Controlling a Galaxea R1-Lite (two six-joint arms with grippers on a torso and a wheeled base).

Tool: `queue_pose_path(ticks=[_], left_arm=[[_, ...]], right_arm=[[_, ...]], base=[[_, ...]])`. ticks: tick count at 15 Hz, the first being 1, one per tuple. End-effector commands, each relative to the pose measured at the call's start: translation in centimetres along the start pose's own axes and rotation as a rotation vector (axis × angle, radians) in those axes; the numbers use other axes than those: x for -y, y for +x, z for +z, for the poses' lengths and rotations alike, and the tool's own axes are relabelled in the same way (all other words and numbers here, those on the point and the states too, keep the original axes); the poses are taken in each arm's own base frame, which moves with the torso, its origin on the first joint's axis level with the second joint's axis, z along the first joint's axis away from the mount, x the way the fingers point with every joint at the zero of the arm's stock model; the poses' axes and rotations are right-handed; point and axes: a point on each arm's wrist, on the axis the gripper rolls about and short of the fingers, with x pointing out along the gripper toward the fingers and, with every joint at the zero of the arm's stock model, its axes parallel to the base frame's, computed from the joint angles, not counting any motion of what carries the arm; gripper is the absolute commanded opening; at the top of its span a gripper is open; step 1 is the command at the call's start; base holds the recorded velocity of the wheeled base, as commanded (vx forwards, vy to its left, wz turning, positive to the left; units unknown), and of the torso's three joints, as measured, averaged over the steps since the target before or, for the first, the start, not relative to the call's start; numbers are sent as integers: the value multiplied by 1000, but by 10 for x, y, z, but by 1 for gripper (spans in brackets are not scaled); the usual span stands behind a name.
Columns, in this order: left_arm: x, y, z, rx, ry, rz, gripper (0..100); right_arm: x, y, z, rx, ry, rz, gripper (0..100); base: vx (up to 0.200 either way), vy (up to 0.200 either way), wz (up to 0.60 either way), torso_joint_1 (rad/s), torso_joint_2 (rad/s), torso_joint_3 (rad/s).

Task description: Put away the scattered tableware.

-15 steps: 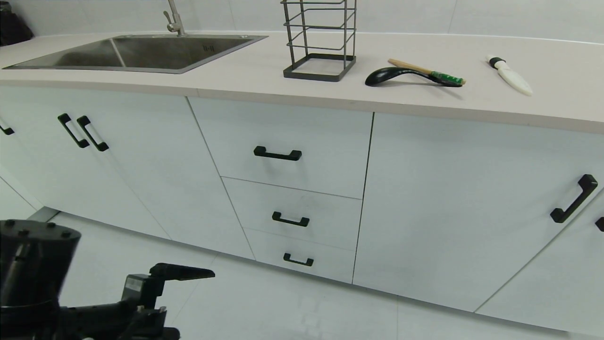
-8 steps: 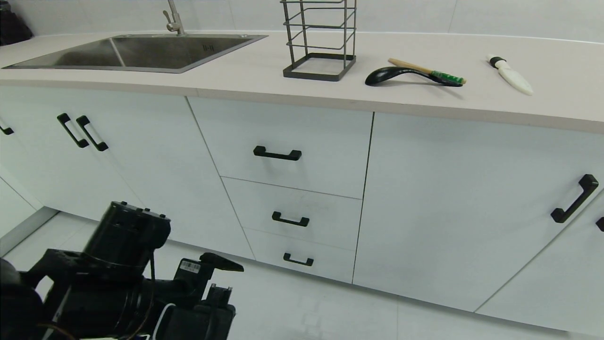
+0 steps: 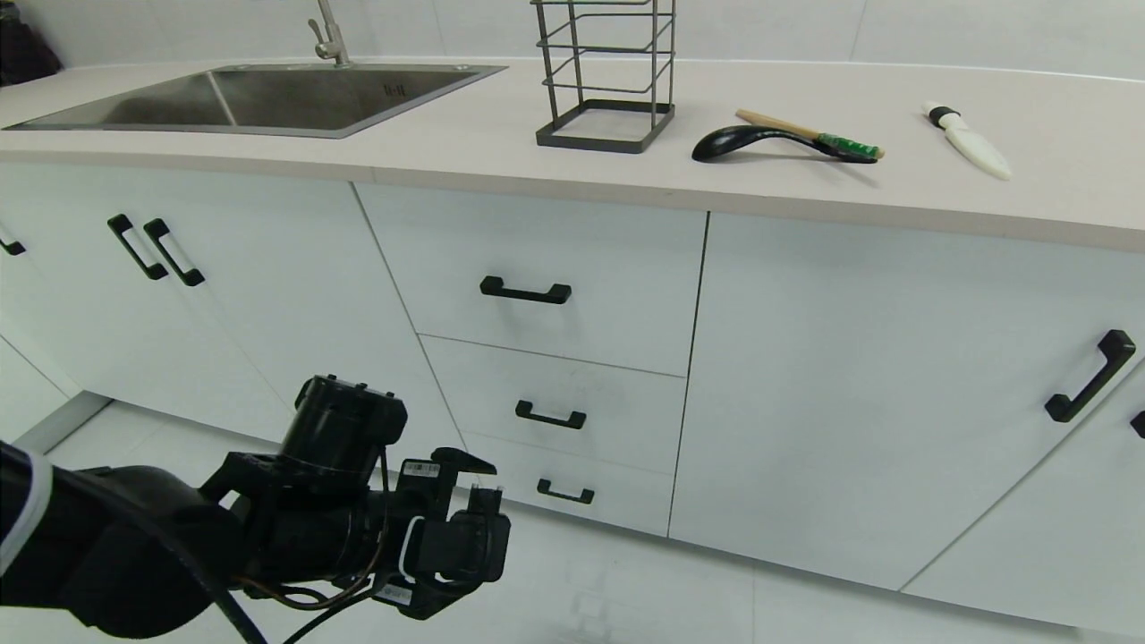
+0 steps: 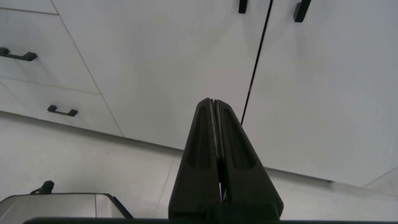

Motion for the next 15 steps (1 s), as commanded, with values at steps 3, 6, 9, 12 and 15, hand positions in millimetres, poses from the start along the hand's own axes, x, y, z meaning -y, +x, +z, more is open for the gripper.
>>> queue_pose_path(ticks=[3, 6, 9, 12, 15], left_arm=[[-4, 21, -3, -9, -10, -31, 100], [-23, 39, -5, -10, -17, -9, 100], [-35, 55, -12, -19, -27, 2, 100], [-47, 79, -22, -34, -44, 3, 100], [-59, 99, -26, -33, -46, 15, 100]], right_arm=[[0, 0, 0, -1, 0, 0, 0], [0, 0, 0, -1, 2, 0, 0], [0, 0, 0, -1, 2, 0, 0], [0, 0, 0, -1, 2, 0, 0], [0, 0, 0, -1, 2, 0, 0]], base=[[0, 0, 0, 0, 0, 0], [0, 0, 0, 0, 0, 0], [0, 0, 0, 0, 0, 0], [0, 0, 0, 0, 0, 0], [0, 0, 0, 0, 0, 0]])
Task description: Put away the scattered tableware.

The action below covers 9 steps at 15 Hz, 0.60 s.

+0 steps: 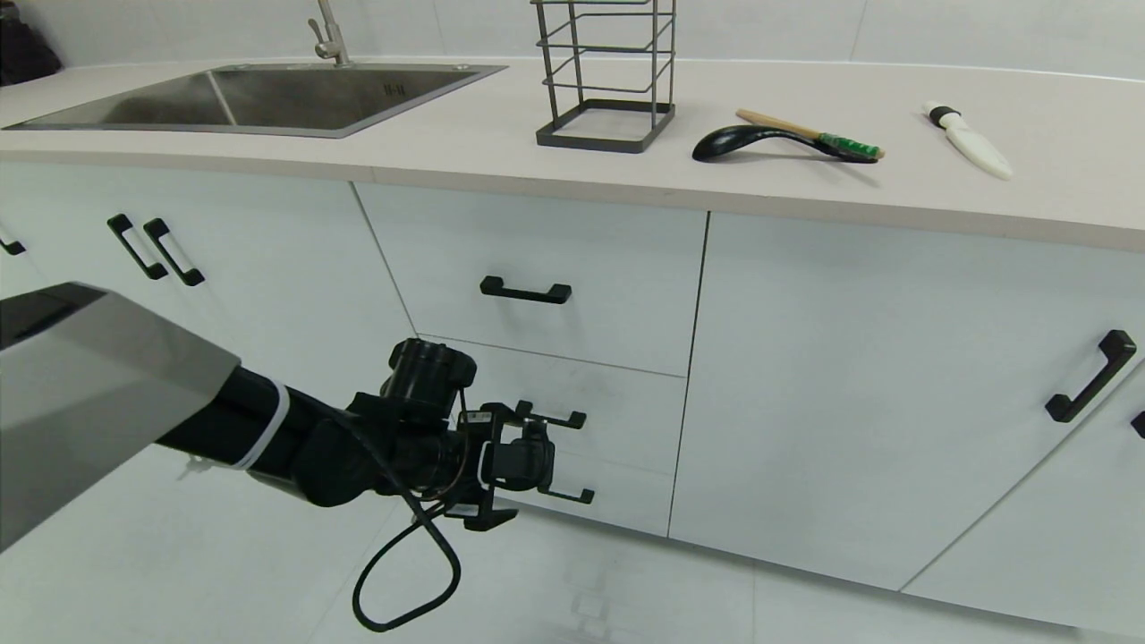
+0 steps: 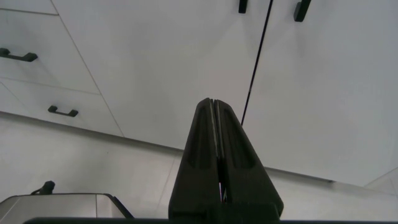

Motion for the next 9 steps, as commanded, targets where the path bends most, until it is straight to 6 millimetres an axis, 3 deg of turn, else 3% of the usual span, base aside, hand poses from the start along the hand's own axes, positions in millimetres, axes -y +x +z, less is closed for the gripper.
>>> queue_pose_path(ticks=[1, 9], left_arm=[[-2, 19, -4, -5, -6, -14, 100], [-25, 68, -7, 7, -5, 26, 100]], right_arm=[[0, 0, 0, -1, 0, 0, 0], [0, 0, 0, -1, 1, 0, 0]], base=[[0, 0, 0, 0, 0, 0], [0, 0, 0, 0, 0, 0]])
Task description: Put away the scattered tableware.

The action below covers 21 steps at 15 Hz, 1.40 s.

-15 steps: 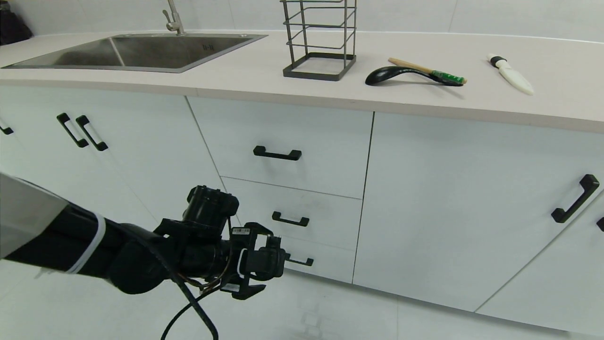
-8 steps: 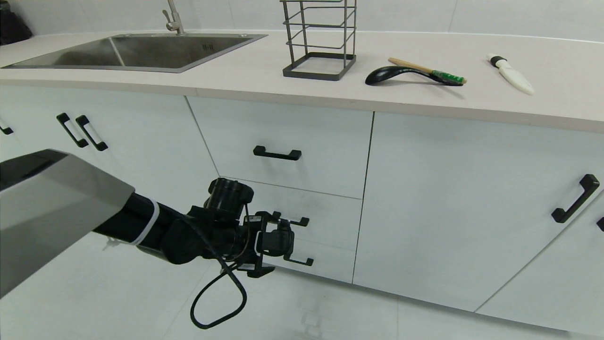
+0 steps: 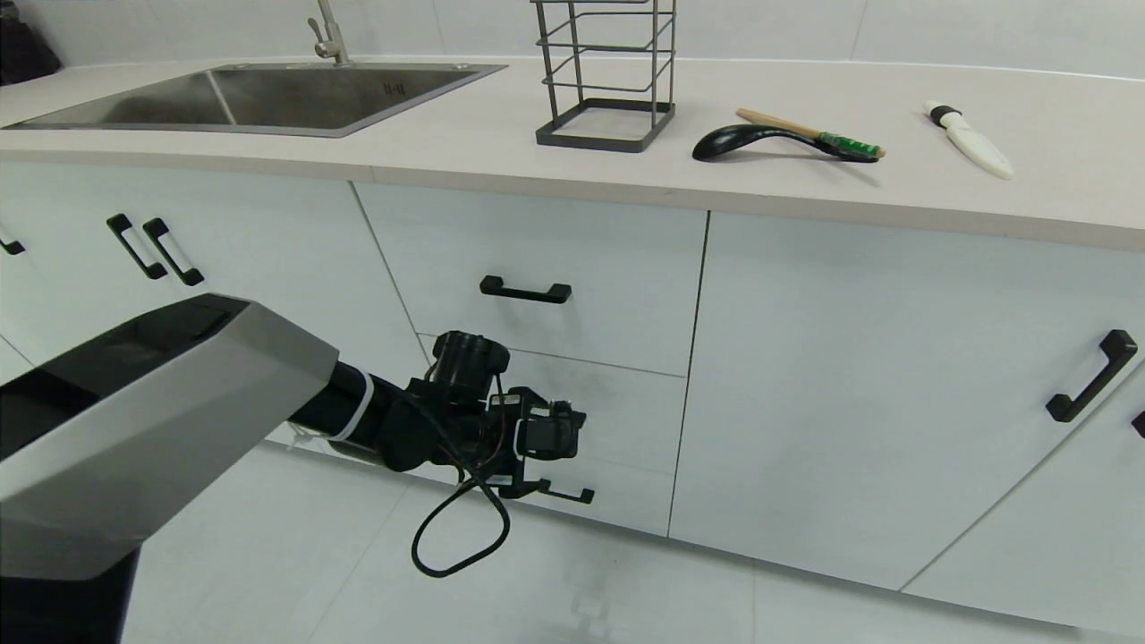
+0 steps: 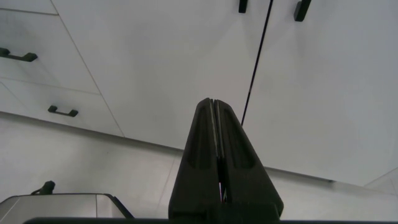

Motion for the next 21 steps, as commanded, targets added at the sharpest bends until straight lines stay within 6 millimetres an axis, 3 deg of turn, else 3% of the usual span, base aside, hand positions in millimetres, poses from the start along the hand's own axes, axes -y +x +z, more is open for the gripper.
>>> queue_pose_path(ticks=[1, 8, 14, 21], left_arm=[[-3, 16, -2, 3, -1, 2, 100], [-10, 34, -8, 7, -15, 21, 100], [8, 48, -9, 9, -7, -43, 100], [27, 26, -7, 17, -12, -113, 100]], right_arm=[[0, 0, 0, -1, 0, 0, 0], [0, 0, 0, -1, 0, 1, 0], [0, 0, 0, -1, 0, 0, 0], [0, 0, 0, -1, 0, 3, 0]], base=[[0, 0, 0, 0, 0, 0], [0, 0, 0, 0, 0, 0], [0, 0, 0, 0, 0, 0], [0, 0, 0, 0, 0, 0]])
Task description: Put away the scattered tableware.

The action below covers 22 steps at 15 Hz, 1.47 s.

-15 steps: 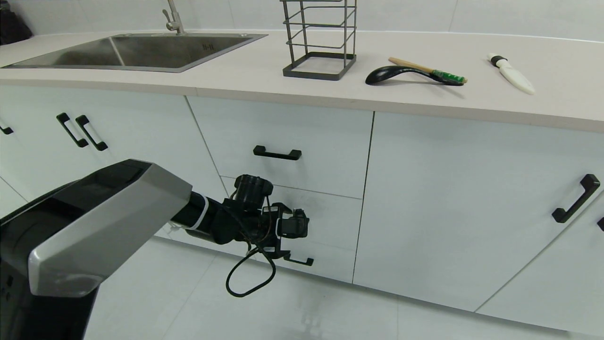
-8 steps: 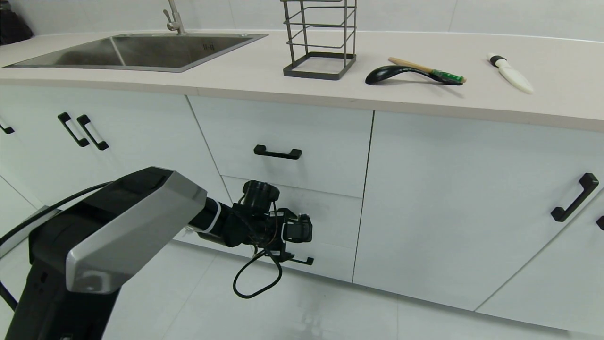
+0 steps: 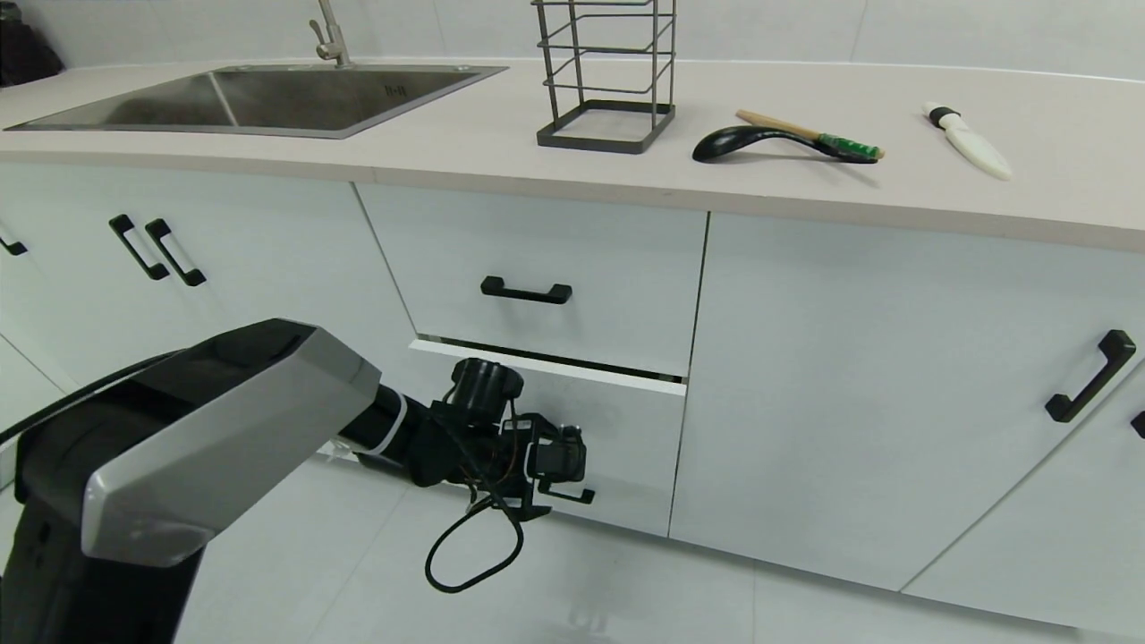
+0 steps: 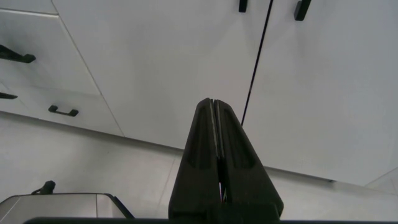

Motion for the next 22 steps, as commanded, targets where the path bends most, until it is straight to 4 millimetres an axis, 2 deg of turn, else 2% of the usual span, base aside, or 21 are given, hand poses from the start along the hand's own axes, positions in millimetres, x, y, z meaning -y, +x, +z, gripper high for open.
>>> queue_pose_path(ticks=[1, 3, 6, 8, 10, 12, 14, 15, 17, 20, 22], left_arm=[[3, -10, 4, 3, 6, -1, 100], [2, -17, 10, 12, 15, 6, 100], [12, -40, 17, 20, 31, -4, 100], [21, -101, 33, 45, 80, 49, 100], [29, -147, 61, 96, 99, 115, 100], [28, -177, 90, 141, 18, 186, 100], [16, -186, 100, 173, -24, 217, 100], [12, -187, 97, 169, -29, 229, 100], [5, -183, 80, 130, -65, 237, 100], [-2, -155, 34, 78, -94, 191, 100], [-7, -146, 20, 58, -95, 205, 100]], right_arm=[[0, 0, 0, -1, 0, 0, 0], [0, 0, 0, -1, 0, 0, 0], [0, 0, 0, -1, 0, 0, 0], [0, 0, 0, -1, 0, 0, 0], [0, 0, 0, -1, 0, -1, 0], [0, 0, 0, -1, 0, -1, 0], [0, 0, 0, -1, 0, -1, 0], [0, 0, 0, -1, 0, -1, 0], [0, 0, 0, -1, 0, -1, 0], [0, 0, 0, -1, 0, -1, 0], [0, 0, 0, -1, 0, -1, 0]], base=[[0, 0, 0, 0, 0, 0], [0, 0, 0, 0, 0, 0], [0, 0, 0, 0, 0, 0], [0, 0, 0, 0, 0, 0], [0, 0, 0, 0, 0, 0], [0, 0, 0, 0, 0, 0], [0, 0, 0, 0, 0, 0], [0, 0, 0, 0, 0, 0], [0, 0, 0, 0, 0, 0], [0, 0, 0, 0, 0, 0], [0, 0, 0, 0, 0, 0]])
